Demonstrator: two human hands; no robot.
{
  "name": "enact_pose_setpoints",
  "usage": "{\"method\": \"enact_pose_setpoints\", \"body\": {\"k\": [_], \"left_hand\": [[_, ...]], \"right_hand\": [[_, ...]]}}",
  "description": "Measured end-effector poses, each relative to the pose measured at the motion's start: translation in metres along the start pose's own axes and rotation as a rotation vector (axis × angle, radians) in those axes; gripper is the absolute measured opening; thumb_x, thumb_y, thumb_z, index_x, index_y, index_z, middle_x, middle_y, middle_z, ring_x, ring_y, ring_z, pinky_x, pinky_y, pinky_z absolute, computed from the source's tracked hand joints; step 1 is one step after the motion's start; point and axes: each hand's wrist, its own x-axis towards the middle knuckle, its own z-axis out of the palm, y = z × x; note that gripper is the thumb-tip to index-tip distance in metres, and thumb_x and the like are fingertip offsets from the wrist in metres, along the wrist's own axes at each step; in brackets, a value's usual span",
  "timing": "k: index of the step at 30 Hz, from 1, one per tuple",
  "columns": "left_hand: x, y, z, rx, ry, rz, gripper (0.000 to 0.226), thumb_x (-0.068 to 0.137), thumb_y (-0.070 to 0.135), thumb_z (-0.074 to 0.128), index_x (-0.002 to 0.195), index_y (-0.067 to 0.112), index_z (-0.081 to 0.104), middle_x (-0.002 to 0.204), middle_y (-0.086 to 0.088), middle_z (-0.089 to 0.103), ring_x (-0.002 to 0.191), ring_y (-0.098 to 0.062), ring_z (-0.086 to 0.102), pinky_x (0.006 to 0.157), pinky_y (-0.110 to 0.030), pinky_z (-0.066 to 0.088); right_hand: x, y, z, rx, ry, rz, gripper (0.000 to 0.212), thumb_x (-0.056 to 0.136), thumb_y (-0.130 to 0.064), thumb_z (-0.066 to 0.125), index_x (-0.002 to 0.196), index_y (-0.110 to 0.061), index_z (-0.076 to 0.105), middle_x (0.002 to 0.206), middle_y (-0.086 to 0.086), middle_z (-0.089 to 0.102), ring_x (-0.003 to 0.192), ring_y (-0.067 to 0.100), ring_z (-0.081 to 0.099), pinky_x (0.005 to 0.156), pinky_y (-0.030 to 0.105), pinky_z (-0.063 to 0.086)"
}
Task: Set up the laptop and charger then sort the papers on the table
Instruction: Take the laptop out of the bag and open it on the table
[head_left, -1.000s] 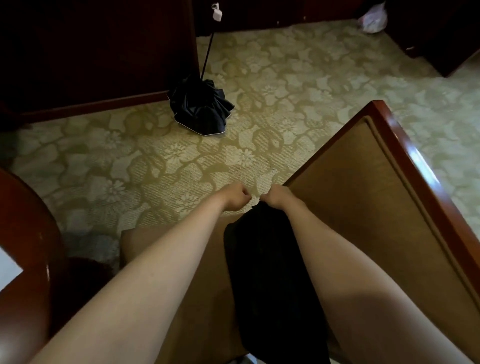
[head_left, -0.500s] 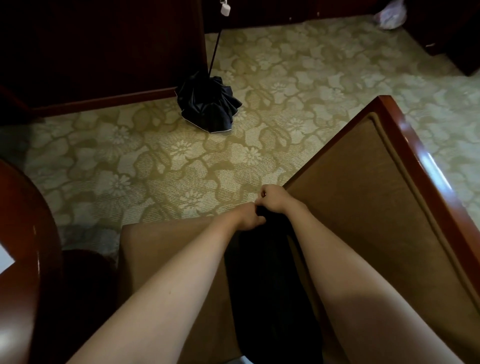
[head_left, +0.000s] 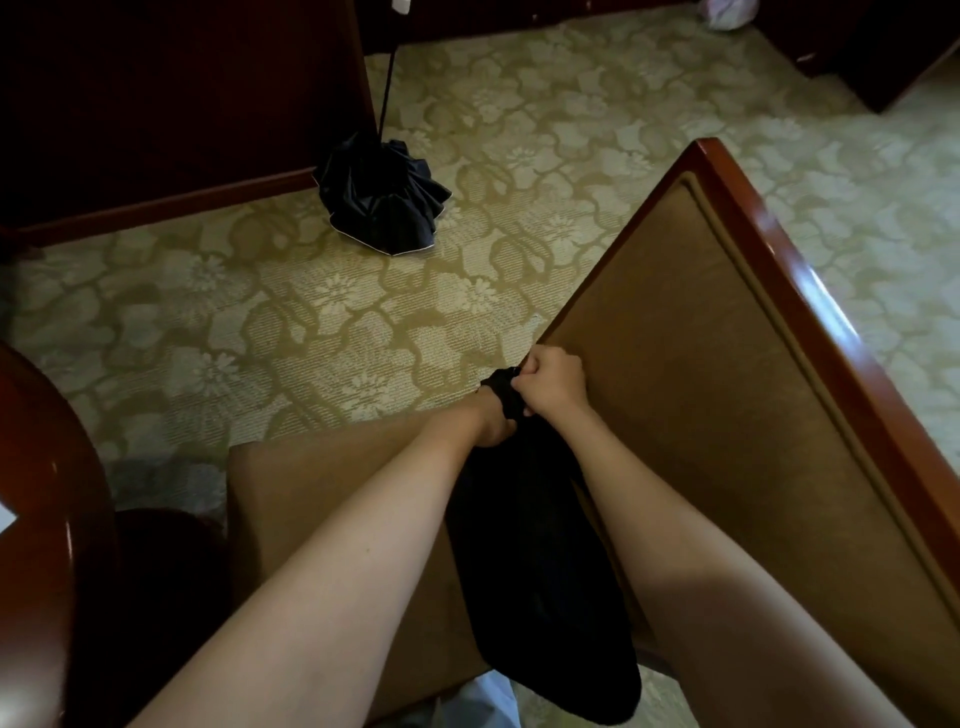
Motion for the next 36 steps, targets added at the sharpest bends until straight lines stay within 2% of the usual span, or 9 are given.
{"method": "enact_pose_setpoints", "body": {"k": [5, 11, 15, 22, 25, 28, 30, 33, 36], "left_hand": [[-0.006, 0.000, 0.002, 0.007, -0.018, -0.065, 0.067, 0.091, 0.023, 0.052, 0.145, 0.002, 0.020, 0.142, -0.016, 0.039, 0.127, -0.031, 0.043, 0.103, -0.035, 0.038], [-0.018, 0.009, -0.003, 0.048, 0.040, 0.001, 0.062, 0.094, 0.011, 0.046, 0.145, -0.001, 0.014, 0.133, -0.021, 0.048, 0.121, -0.032, 0.049, 0.094, -0.034, 0.041], [-0.030, 0.005, 0.002, 0.179, 0.058, 0.066, 0.067, 0.094, 0.006, 0.042, 0.150, 0.011, 0.007, 0.134, -0.021, 0.048, 0.116, -0.033, 0.053, 0.090, -0.035, 0.045], [-0.049, 0.007, 0.009, 0.696, 0.080, 0.199, 0.055, 0.095, 0.008, 0.042, 0.144, 0.028, 0.028, 0.143, -0.013, 0.026, 0.124, -0.033, 0.042, 0.093, -0.041, 0.042], [-0.055, 0.007, 0.016, 0.866, 0.112, 0.265, 0.064, 0.094, 0.007, 0.046, 0.147, 0.027, 0.018, 0.154, -0.009, 0.012, 0.136, -0.032, 0.029, 0.105, -0.043, 0.032], [-0.060, 0.007, 0.022, 0.966, 0.108, 0.347, 0.071, 0.094, 0.008, 0.047, 0.151, 0.024, 0.006, 0.159, -0.002, -0.002, 0.140, -0.030, 0.023, 0.110, -0.044, 0.025], [-0.064, 0.008, 0.028, 1.059, 0.075, 0.381, 0.071, 0.095, 0.011, 0.047, 0.151, 0.023, 0.005, 0.159, -0.002, 0.002, 0.141, -0.030, 0.021, 0.112, -0.044, 0.021], [-0.066, 0.014, 0.036, 1.192, 0.092, 0.401, 0.062, 0.095, 0.016, 0.046, 0.149, 0.018, 0.016, 0.154, -0.008, 0.019, 0.139, -0.031, 0.023, 0.112, -0.044, 0.020], [-0.065, 0.021, 0.044, 1.230, 0.081, 0.476, 0.055, 0.096, 0.018, 0.043, 0.147, 0.019, 0.022, 0.151, -0.009, 0.027, 0.139, -0.030, 0.024, 0.113, -0.044, 0.019]], "right_hand": [[-0.015, -0.002, -0.012, 0.238, 0.046, 0.163, 0.038, 0.082, 0.000, 0.054, 0.051, -0.013, 0.036, 0.054, 0.011, 0.057, 0.051, 0.027, 0.062, 0.063, 0.036, 0.057], [-0.051, 0.005, -0.009, 0.304, 0.109, 0.248, 0.032, 0.075, -0.005, 0.063, 0.052, -0.013, 0.043, 0.053, 0.009, 0.060, 0.040, 0.015, 0.055, 0.053, 0.026, 0.052], [-0.074, 0.016, 0.000, 0.423, 0.164, 0.311, 0.036, 0.077, -0.008, 0.067, 0.052, -0.015, 0.042, 0.050, 0.004, 0.055, 0.040, 0.013, 0.051, 0.044, 0.021, 0.044], [-0.106, 0.032, 0.010, 0.482, 0.233, 0.336, 0.034, 0.080, -0.012, 0.066, 0.053, -0.014, 0.045, 0.053, 0.005, 0.057, 0.043, 0.014, 0.053, 0.046, 0.024, 0.047], [-0.110, 0.035, 0.013, 0.520, 0.273, 0.418, 0.032, 0.083, -0.015, 0.065, 0.055, -0.014, 0.050, 0.053, 0.003, 0.060, 0.045, 0.012, 0.057, 0.062, 0.027, 0.053], [-0.115, 0.036, 0.016, 0.555, 0.352, 0.507, 0.031, 0.083, -0.020, 0.065, 0.056, -0.015, 0.051, 0.061, 0.004, 0.064, 0.055, 0.016, 0.061, 0.063, 0.026, 0.051], [-0.125, 0.039, 0.019, 0.563, 0.375, 0.554, 0.031, 0.083, -0.022, 0.065, 0.057, -0.017, 0.049, 0.069, 0.004, 0.065, 0.067, 0.020, 0.061, 0.063, 0.025, 0.046], [-0.143, 0.049, 0.021, 0.536, 0.376, 0.574, 0.031, 0.085, -0.020, 0.064, 0.060, -0.017, 0.046, 0.064, -0.002, 0.053, 0.067, 0.017, 0.052, 0.064, 0.024, 0.036], [-0.155, 0.057, 0.021, 0.534, 0.348, 0.538, 0.022, 0.086, -0.016, 0.061, 0.069, -0.017, 0.047, 0.065, -0.003, 0.051, 0.070, 0.020, 0.052, 0.064, 0.025, 0.036]]}}
